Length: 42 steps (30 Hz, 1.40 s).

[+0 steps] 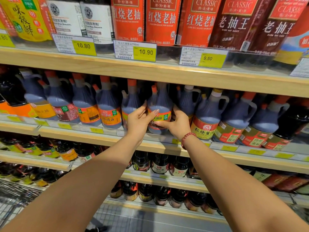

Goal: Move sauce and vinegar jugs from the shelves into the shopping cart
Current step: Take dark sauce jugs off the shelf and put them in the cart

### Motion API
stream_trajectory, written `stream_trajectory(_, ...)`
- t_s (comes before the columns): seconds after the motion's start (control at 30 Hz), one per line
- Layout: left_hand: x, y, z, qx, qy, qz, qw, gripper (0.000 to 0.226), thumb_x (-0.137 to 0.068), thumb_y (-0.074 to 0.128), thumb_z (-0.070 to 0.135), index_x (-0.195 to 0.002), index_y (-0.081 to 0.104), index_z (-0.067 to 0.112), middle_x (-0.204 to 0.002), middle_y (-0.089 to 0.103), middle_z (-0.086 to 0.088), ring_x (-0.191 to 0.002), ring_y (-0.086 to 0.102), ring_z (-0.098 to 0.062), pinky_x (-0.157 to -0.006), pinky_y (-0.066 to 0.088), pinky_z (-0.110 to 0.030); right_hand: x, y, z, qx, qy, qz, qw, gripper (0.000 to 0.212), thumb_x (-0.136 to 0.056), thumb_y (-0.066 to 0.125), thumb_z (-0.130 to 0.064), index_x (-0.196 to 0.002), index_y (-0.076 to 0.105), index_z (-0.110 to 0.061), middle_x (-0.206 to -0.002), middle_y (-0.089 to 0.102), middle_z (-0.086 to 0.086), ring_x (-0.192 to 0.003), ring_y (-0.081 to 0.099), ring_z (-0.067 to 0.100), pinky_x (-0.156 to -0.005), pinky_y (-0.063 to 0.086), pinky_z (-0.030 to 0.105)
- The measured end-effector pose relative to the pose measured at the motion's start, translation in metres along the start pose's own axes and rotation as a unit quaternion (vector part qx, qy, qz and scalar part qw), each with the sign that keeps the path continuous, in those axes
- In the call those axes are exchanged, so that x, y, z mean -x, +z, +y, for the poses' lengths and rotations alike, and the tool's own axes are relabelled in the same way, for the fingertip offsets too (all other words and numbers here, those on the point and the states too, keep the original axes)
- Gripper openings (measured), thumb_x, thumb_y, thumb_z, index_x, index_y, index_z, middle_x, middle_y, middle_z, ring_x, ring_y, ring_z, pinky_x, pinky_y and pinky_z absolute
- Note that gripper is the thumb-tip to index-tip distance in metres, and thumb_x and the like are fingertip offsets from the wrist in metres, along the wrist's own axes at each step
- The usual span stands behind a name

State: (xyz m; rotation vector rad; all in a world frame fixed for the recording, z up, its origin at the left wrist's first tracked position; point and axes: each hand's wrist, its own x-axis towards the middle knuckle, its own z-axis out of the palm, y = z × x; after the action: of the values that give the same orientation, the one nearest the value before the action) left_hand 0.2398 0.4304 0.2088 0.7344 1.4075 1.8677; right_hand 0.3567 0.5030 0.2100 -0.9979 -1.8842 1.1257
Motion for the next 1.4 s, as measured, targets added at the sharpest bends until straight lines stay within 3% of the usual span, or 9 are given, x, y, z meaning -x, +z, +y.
stream_trajectory(0.23, 0.006, -0.007, -0.021, -0.018, -0.026, 0.011, 0.999, 0.064, -0.075, 0.076, 0.01, -0.133, 0.05, 0.001, -0.135, 0.056, -0.012, -0.124, 0.054, -0.019, -0.105, 0.044, -0.045, 0.003, 0.009, 0.025, 0.049, 0.045, 0.006, 0.998, 0.058, -0.06, 0.088, -0.022, -0.109, 0.059, -0.009, -0.109, 0.069, 0.008, -0.101, 0.065, 0.021, -0.09, 0.054, 0.044)
stream_trajectory(0.5, 0.008, -0.012, -0.013, -0.038, -0.059, 0.025, 0.997, 0.046, -0.086, 0.066, 0.018, -0.129, 0.055, 0.007, -0.128, 0.061, -0.006, -0.114, 0.057, -0.015, -0.1, 0.048, -0.041, 0.005, 0.01, 0.021, 0.062, 0.043, -0.007, 0.997, 0.053, -0.069, 0.082, -0.029, -0.111, 0.055, -0.009, -0.112, 0.067, 0.008, -0.103, 0.063, 0.022, -0.091, 0.053, 0.042)
stream_trajectory(0.6, 0.01, -0.018, -0.008, -0.052, -0.024, 0.049, 0.997, 0.041, -0.086, 0.066, 0.015, -0.125, 0.059, 0.006, -0.122, 0.065, -0.009, -0.112, 0.061, -0.016, -0.1, 0.048, -0.039, 0.018, 0.013, 0.017, 0.056, 0.007, 0.086, 0.995, 0.058, -0.073, 0.078, -0.034, -0.12, 0.053, -0.013, -0.106, 0.067, 0.002, -0.096, 0.061, 0.014, -0.088, 0.053, 0.035)
stream_trajectory(0.7, 0.009, -0.02, 0.0, -0.071, 0.008, 0.046, 0.996, 0.04, -0.087, 0.065, 0.01, -0.126, 0.058, 0.006, -0.121, 0.064, -0.006, -0.112, 0.061, -0.014, -0.101, 0.048, -0.035, 0.028, 0.016, 0.009, 0.057, -0.042, 0.149, 0.986, 0.065, -0.077, 0.073, -0.042, -0.133, 0.049, -0.018, -0.113, 0.059, 0.0, -0.104, 0.054, 0.012, -0.091, 0.045, 0.025)
stream_trajectory(0.93, 0.002, -0.01, 0.002, -0.18, 0.062, 0.004, 0.982, 0.042, -0.086, 0.065, 0.011, -0.128, 0.057, 0.009, -0.132, 0.058, -0.009, -0.123, 0.053, -0.017, -0.106, 0.043, -0.04, 0.014, 0.017, 0.0, 0.056, -0.025, 0.151, 0.987, 0.051, -0.081, 0.07, -0.036, -0.126, 0.058, -0.015, -0.11, 0.065, 0.011, -0.094, 0.054, 0.011, -0.083, 0.042, 0.021)
stream_trajectory(1.2, 0.002, -0.008, -0.006, -0.159, 0.069, 0.07, 0.982, 0.036, -0.079, 0.073, 0.012, -0.114, 0.067, 0.006, -0.119, 0.066, -0.01, -0.113, 0.061, -0.019, -0.1, 0.049, -0.041, 0.004, 0.016, 0.005, -0.001, -0.021, 0.104, 0.994, 0.05, -0.086, 0.066, -0.025, -0.133, 0.051, -0.014, -0.131, 0.058, 0.007, -0.12, 0.053, 0.017, -0.099, 0.043, 0.024)
stream_trajectory(1.4, 0.003, -0.005, -0.008, -0.159, 0.074, 0.078, 0.981, 0.035, -0.08, 0.072, 0.009, -0.115, 0.066, 0.004, -0.122, 0.065, -0.011, -0.115, 0.059, -0.017, -0.103, 0.047, -0.04, 0.004, 0.019, 0.008, -0.005, -0.023, 0.105, 0.994, 0.05, -0.088, 0.064, -0.027, -0.134, 0.05, -0.014, -0.132, 0.057, 0.008, -0.121, 0.053, 0.018, -0.102, 0.043, 0.029)
